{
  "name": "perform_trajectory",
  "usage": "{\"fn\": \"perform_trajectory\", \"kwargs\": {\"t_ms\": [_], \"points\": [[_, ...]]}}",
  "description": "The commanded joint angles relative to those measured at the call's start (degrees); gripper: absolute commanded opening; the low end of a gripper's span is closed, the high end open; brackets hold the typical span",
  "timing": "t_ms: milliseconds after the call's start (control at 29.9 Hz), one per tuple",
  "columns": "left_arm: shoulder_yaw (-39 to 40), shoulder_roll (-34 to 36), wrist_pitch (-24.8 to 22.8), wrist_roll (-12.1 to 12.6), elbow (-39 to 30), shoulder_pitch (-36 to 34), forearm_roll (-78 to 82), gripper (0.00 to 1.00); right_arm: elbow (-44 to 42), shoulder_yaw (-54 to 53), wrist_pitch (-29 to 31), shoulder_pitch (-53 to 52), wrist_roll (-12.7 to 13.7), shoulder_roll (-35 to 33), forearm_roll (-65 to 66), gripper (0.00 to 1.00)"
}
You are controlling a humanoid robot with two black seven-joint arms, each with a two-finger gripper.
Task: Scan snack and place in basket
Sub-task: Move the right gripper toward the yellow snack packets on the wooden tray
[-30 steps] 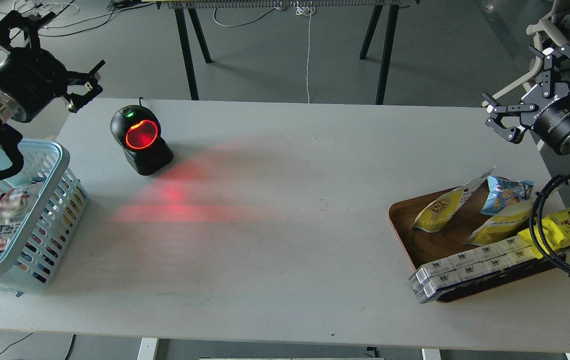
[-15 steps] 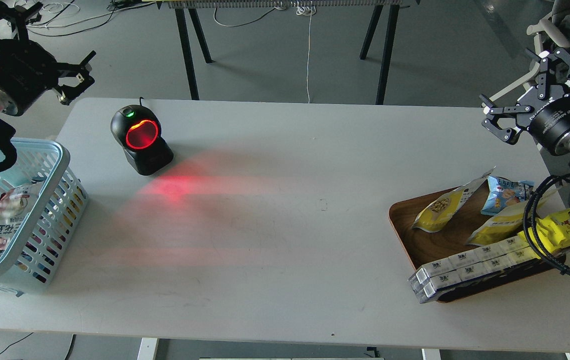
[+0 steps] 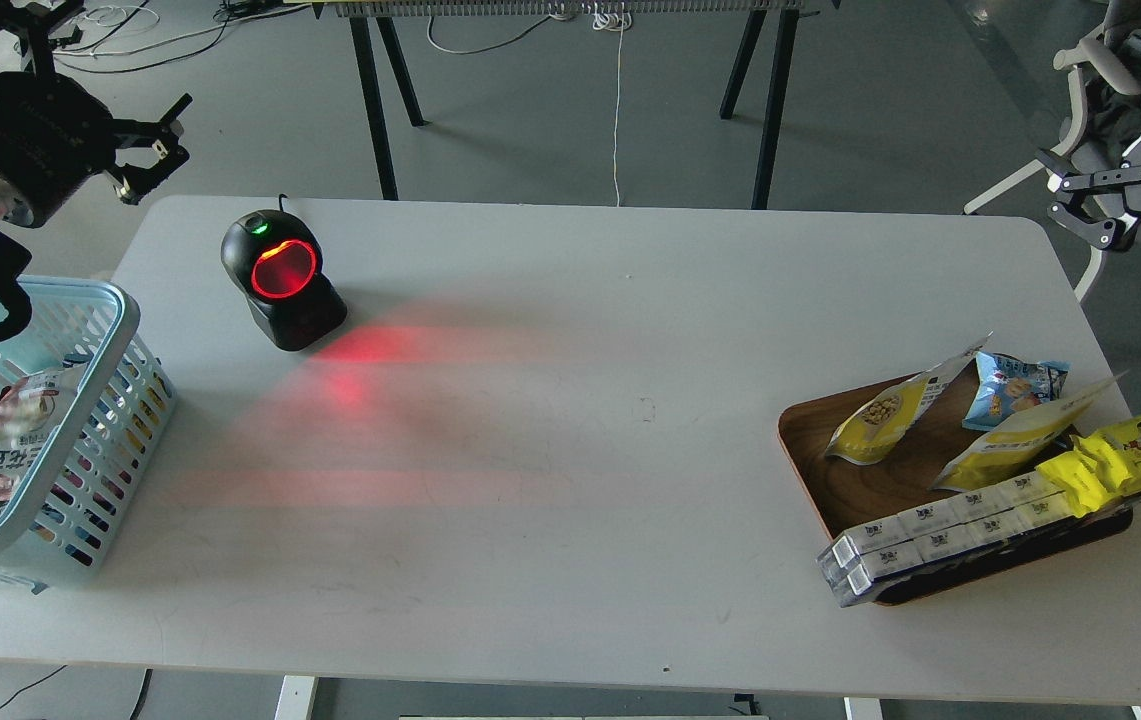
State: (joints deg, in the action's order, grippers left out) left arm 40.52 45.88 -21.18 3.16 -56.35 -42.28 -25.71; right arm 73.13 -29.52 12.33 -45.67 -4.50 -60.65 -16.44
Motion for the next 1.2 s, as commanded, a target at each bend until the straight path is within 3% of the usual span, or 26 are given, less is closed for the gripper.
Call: {"fn": "perform_trajectory", "kwargs": {"t_ms": [0, 301, 468, 568, 768, 902, 1069, 1169], "points": [[0.0, 0.0, 0.1, 0.0, -0.1, 0.0, 0.0, 1.0, 4.2, 8.7, -1.8, -7.9, 2.4, -4.7, 0.0, 0.99], [0.0, 0.1, -0.1, 0.0, -0.3, -0.8, 0.1, 1.0, 11.1, 33.6, -4.7, -30.4, 8.8, -9.0, 2.1, 0.99], [0.0, 0.1, -0.1, -0.1, -0.6, -0.7, 0.1, 1.0, 11.1, 40.5, -4.9, -37.7, 12.4, -9.3, 4.3, 0.99], [0.0, 0.2, -0.2, -0.1, -0.6, -0.7, 0.1, 1.0, 9.0, 41.1, -5.1, -39.1, 13.1, -8.6, 4.3, 0.99], [-0.1, 0.8, -0.1, -0.1, -0.6, -0.6, 0.1, 1.0, 2.8, 41.7, -5.0, -41.5, 13.6, -0.7, 4.5, 0.99], [-0.1, 1.0, -0.1, -0.1, -0.6, -0.5, 0.1, 1.0, 0.9, 50.9, -5.0, -50.2, 14.2, 6.4, 4.0, 0.99], [-0.1, 1.1, 0.1, -0.1, -0.6, -0.6, 0.1, 1.0, 3.4, 64.8, -5.0, -64.5, 14.4, 13.1, 3.0, 0.99], [0.0, 1.1, 0.1, -0.1, -0.6, -0.6, 0.1, 1.0, 9.2, 70.6, -5.0, -71.2, 16.3, 13.8, 2.2, 0.99]]}}
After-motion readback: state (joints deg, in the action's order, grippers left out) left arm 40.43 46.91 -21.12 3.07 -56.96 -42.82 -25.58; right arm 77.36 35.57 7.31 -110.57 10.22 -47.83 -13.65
